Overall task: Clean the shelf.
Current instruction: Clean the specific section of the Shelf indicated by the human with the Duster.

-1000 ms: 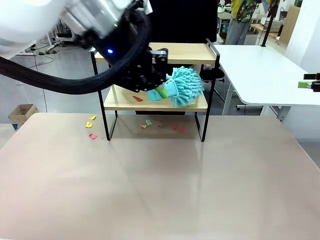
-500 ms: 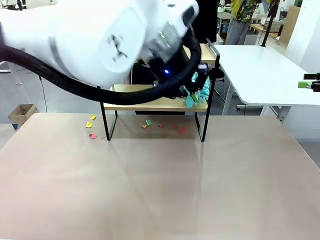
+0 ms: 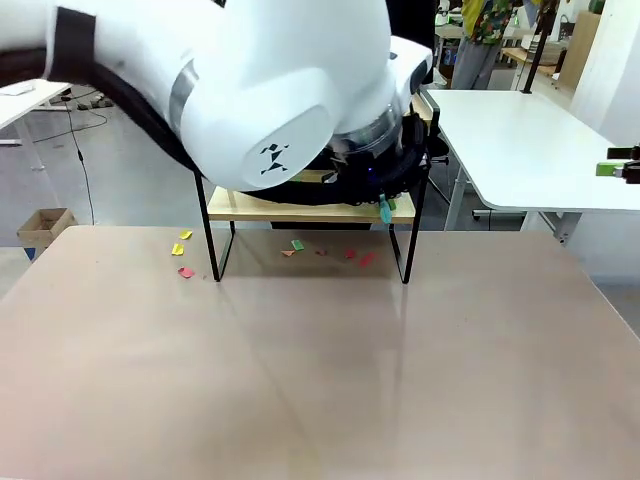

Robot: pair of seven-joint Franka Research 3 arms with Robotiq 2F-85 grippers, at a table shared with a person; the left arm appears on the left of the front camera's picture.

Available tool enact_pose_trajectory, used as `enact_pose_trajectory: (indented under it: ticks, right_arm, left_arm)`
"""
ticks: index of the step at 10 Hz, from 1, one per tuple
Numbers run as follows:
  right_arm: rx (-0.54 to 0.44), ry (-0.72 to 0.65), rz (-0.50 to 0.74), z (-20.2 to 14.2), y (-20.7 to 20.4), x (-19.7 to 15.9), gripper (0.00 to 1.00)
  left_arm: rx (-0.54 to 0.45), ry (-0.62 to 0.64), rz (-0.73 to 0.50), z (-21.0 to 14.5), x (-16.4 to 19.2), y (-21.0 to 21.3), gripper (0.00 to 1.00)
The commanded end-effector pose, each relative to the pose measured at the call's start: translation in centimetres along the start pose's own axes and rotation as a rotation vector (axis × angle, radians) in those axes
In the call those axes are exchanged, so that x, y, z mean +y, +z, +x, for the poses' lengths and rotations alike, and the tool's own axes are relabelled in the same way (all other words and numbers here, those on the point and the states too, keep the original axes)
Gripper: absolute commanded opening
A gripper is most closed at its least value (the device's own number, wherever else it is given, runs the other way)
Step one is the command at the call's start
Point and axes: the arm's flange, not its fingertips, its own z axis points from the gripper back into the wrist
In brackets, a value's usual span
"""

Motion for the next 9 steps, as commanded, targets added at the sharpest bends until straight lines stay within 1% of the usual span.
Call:
enact_pose_trajectory:
  ticks: [1, 4, 6, 8, 9]
  right_arm:
    - [-0.002, 0.004, 0.002, 0.2, -0.1, 0.1, 1.00]
    - [-0.002, 0.004, 0.002, 0.2, -0.1, 0.1, 1.00]
    - [-0.002, 0.004, 0.002, 0.2, -0.1, 0.1, 1.00]
    - [-0.002, 0.004, 0.002, 0.2, -0.1, 0.1, 1.00]
    - [-0.002, 0.004, 0.002, 0.2, -0.1, 0.1, 1.00]
  left_arm:
    - [-0.026, 0.026, 0.015, 0.6, -3.6, -2.9, 0.13]
    - [0.000, 0.027, 0.010, 1.5, -3.7, -6.1, 0.13]
    - [0.019, 0.039, 0.034, 1.2, -3.6, -7.5, 0.13]
    - [0.066, 0.059, 0.023, 0.8, -3.0, -8.5, 0.13]
    - [0.120, 0.101, 0.014, 0.7, -2.9, -8.3, 0.13]
